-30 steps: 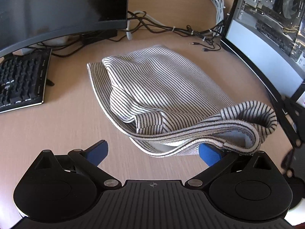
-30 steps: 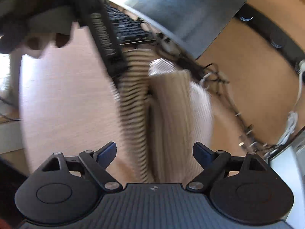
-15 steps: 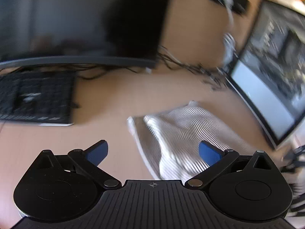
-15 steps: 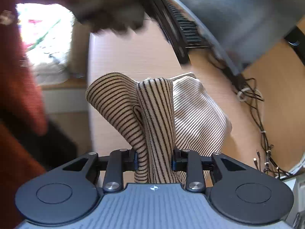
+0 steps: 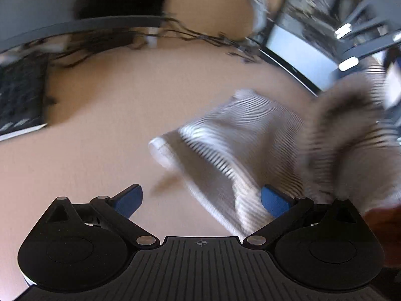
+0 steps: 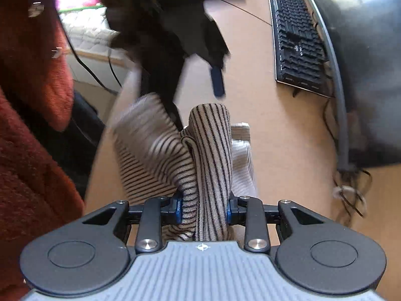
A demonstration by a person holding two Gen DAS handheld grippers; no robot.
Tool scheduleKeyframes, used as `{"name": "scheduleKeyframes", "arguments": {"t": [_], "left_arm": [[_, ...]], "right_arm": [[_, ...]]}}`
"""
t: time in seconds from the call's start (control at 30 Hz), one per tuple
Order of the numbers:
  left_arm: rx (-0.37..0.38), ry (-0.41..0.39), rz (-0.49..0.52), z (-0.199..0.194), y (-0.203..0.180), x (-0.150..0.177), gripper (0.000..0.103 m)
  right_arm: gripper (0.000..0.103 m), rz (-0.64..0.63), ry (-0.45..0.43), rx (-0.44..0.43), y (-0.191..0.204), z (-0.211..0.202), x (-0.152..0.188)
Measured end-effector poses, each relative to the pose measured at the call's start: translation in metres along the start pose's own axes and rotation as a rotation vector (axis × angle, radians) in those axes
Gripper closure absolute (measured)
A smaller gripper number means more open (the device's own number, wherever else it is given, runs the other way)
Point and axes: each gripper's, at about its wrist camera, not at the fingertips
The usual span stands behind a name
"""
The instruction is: Fold clothes
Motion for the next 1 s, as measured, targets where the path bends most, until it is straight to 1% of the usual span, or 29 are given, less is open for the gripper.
{"name": "scheduleKeyframes", "arguments": {"t": [0.07, 0.13, 0.17, 0.2, 0.27, 0.33, 0.4, 0.5, 0.53, 0.57, 0.6, 0.63, 0.67, 0.73, 0.8, 0.87, 0.93, 1.0], "left_arm": [[-0.008, -0.019, -0.036, -0.016, 0.014, 0.002, 0.0], [-0.013, -0.041, -0.048, -0.031, 0.024, -0.001, 0.0], [-0.004, -0.055, -0.05, -0.038, 0.026, -0.005, 0.0], [0.019, -0.069, -0.05, -0.042, 0.025, -0.01, 0.0], [0.083, -0.099, -0.041, -0.051, 0.022, -0.021, 0.0], [0.174, -0.13, -0.01, -0.054, 0.011, -0.031, 0.0], [0.259, -0.135, 0.024, -0.046, -0.003, -0.039, 0.0], [0.288, -0.091, 0.106, -0.019, -0.021, -0.041, 0.0], [0.262, -0.078, 0.125, -0.009, -0.024, -0.042, 0.0], [0.23, -0.064, 0.143, 0.001, -0.026, -0.043, 0.0], [0.198, -0.051, 0.16, 0.012, -0.028, -0.045, 0.0], [0.164, -0.049, 0.16, 0.019, -0.027, -0.048, 0.0], [0.13, -0.048, 0.156, 0.026, -0.025, -0.051, 0.0], [0.086, -0.053, 0.167, 0.032, -0.02, -0.057, 0.0], [0.045, -0.049, 0.176, 0.039, -0.018, -0.063, 0.0], [0.02, -0.025, 0.187, 0.046, -0.02, -0.068, 0.0], [0.014, 0.003, 0.253, 0.053, -0.027, -0.069, 0.0], [-0.004, 0.019, 0.297, 0.061, -0.028, -0.072, 0.0]], "right_arm": [[0.072, 0.038, 0.012, -0.009, -0.019, 0.028, 0.007], [0.069, 0.088, 0.004, -0.012, -0.033, 0.043, 0.015], [0.063, 0.122, -0.003, -0.007, -0.038, 0.045, 0.018], [0.054, 0.161, -0.01, 0.004, -0.041, 0.044, 0.019], [0.044, 0.241, -0.02, 0.06, -0.045, 0.038, 0.024], [0.036, 0.304, -0.021, 0.129, -0.046, 0.027, 0.028], [0.025, 0.359, -0.019, 0.203, -0.045, 0.015, 0.033], [0.018, 0.436, -0.016, 0.324, -0.033, -0.007, 0.044], [0.016, 0.479, -0.025, 0.363, -0.029, -0.017, 0.049], [0.011, 0.527, -0.039, 0.406, -0.025, -0.027, 0.054], [0.003, 0.571, -0.057, 0.45, -0.021, -0.035, 0.06], [0.001, 0.61, -0.076, 0.499, -0.018, -0.042, 0.065], [0.0, 0.653, -0.093, 0.552, -0.017, -0.046, 0.073], [0.0, 0.74, -0.117, 0.651, -0.019, -0.048, 0.09], [0.0, 0.843, -0.121, 0.742, -0.021, -0.043, 0.11], [0.0, 0.939, -0.066, 0.778, -0.029, -0.015, 0.133], [0.0, 0.986, -0.024, 0.78, -0.029, 0.01, 0.151], [0.0, 1.079, -0.061, 0.78, -0.024, 0.019, 0.166]]}}
Point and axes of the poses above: each gripper's, at about its wrist camera, not at the fingertips, and z roughly the way its jaws point, y to its left, x to its underside, and after that the axes turned 12 degrees about -y, right-handed
